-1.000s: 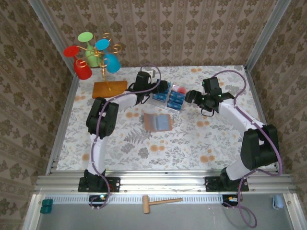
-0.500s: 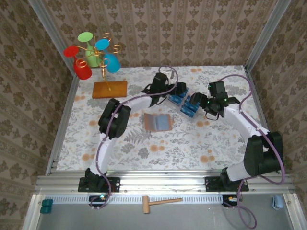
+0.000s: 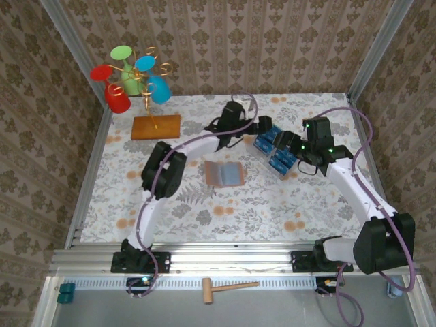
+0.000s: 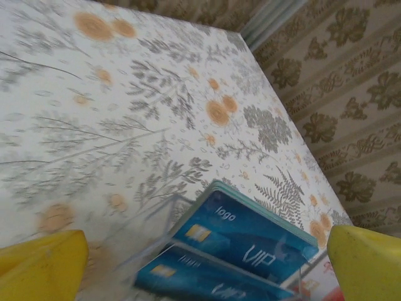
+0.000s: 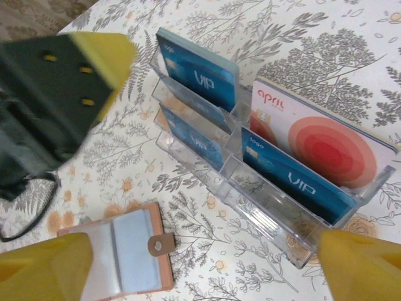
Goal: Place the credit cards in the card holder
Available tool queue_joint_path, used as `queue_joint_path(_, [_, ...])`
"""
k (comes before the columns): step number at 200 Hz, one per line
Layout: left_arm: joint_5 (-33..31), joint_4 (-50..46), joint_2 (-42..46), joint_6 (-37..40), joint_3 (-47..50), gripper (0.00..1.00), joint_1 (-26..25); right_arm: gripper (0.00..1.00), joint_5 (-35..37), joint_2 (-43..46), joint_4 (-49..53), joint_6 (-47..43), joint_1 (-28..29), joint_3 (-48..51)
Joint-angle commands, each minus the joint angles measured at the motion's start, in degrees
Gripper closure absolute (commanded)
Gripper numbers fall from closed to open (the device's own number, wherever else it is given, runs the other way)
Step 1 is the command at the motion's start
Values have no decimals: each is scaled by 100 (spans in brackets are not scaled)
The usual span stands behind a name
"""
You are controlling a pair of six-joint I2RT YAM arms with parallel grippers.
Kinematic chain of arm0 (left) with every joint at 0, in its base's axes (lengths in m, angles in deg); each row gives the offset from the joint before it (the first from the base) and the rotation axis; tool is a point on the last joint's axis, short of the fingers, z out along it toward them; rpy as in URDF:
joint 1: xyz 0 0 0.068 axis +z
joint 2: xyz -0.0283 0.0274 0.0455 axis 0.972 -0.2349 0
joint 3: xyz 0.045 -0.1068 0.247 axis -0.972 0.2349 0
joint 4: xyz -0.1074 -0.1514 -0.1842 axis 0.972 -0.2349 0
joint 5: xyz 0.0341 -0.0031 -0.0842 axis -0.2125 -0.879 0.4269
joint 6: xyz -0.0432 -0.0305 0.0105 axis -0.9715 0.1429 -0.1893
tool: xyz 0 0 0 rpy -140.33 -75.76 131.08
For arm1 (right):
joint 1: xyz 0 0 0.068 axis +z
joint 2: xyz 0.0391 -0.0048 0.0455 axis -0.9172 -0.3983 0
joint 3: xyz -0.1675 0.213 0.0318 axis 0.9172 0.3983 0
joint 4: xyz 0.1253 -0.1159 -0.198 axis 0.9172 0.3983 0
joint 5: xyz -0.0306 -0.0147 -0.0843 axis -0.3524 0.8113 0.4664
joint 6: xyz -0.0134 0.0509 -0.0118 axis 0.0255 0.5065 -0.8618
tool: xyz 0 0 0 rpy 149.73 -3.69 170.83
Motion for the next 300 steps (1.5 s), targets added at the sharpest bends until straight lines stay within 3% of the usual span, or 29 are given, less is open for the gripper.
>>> queue_joint_path(1, [98, -93, 1109, -118, 545, 0, 300, 13, -320, -89, 231, -408, -28, -242])
queue_joint_path(35, [-228, -898, 2353, 16, 1742, 0, 574, 31, -257, -714, 890, -971, 112, -758])
queue_joint_path(74, [-891, -1807, 3564, 288, 3106, 0, 635, 53, 797, -1640, 1697, -1633, 606, -1395])
queue_joint_path(135, [-1303, -1931, 4567, 176, 4473, 0, 655, 58, 2014, -2471, 1998, -2127, 1065, -1772])
queue_joint_path(203, [-1224, -1812, 4541, 145, 4756, 0, 679, 61, 2367, -2913, 1981, -2351, 1084, -1831])
queue_joint_path(234, [-1221, -1754, 4523, 115, 4799, 0, 683, 70, 2358, -3086, 2029, -2413, 1130, -1887])
queue_joint_path(300, [-1206, -1707, 4520, 85, 4846, 0, 688, 74, 2586, -3091, 1953, -2464, 1243, -1785])
